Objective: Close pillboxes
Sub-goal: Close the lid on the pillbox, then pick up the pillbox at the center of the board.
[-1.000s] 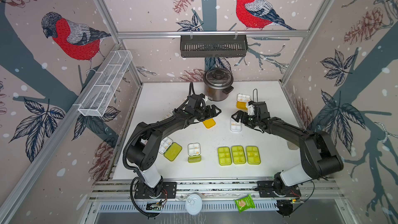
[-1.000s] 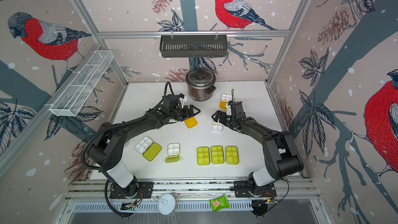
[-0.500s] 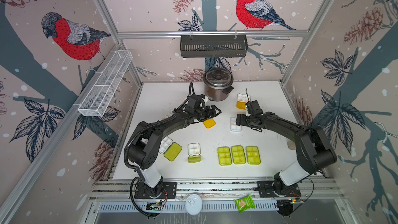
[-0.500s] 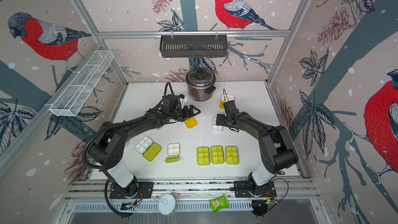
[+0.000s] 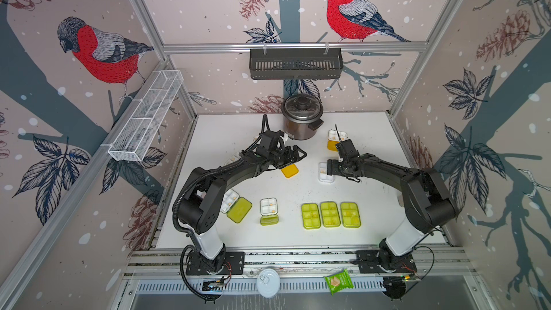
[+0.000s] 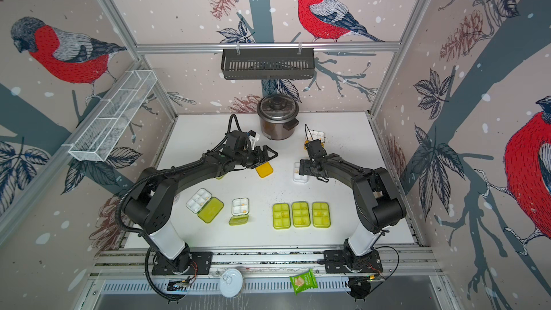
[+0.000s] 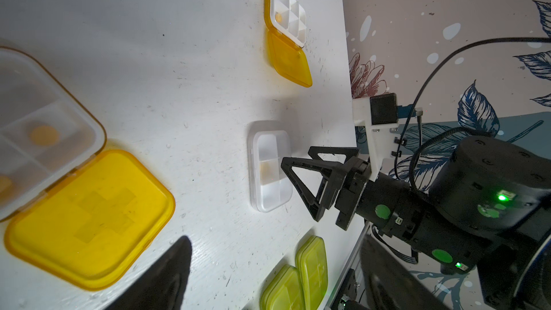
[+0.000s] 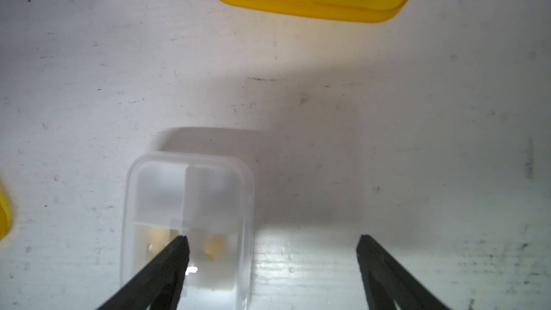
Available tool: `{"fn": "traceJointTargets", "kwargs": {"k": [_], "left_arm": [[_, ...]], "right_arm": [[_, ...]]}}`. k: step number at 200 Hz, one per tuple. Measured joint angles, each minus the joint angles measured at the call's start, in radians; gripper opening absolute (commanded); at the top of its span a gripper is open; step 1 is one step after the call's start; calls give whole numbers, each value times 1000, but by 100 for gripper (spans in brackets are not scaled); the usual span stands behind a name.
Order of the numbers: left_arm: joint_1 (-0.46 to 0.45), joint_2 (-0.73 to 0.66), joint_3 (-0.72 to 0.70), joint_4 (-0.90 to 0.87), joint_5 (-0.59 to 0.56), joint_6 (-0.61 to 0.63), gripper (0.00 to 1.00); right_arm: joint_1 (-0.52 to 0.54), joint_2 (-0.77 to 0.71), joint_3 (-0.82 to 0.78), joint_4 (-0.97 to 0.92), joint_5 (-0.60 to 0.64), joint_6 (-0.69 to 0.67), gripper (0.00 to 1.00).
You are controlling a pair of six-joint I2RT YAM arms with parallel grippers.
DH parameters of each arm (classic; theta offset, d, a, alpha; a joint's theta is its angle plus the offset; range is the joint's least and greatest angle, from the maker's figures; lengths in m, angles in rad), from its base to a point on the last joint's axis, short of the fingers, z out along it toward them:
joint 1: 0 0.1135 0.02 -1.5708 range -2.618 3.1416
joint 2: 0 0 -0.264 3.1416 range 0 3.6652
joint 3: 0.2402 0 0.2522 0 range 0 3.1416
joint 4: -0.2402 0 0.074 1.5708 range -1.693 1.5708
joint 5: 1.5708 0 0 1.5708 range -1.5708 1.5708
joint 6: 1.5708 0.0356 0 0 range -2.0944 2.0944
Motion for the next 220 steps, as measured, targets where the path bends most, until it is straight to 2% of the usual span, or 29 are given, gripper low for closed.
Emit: {"fn": "traceJointTargets", "kwargs": {"k": [57, 104, 160, 220], "left_arm": [[1, 5, 0, 3, 15, -5, 87], [7, 5, 0, 4, 19, -5, 87], [11, -5, 0, 4, 20, -6, 87], [23, -14, -1, 5, 21, -8, 87]], "right_arm": [[26, 23, -18, 97, 16, 10, 88], [53, 37, 30, 42, 18, 24, 92], [77, 121, 119, 2, 3, 51, 93], [106, 171, 154, -10, 28, 80, 85]]}}
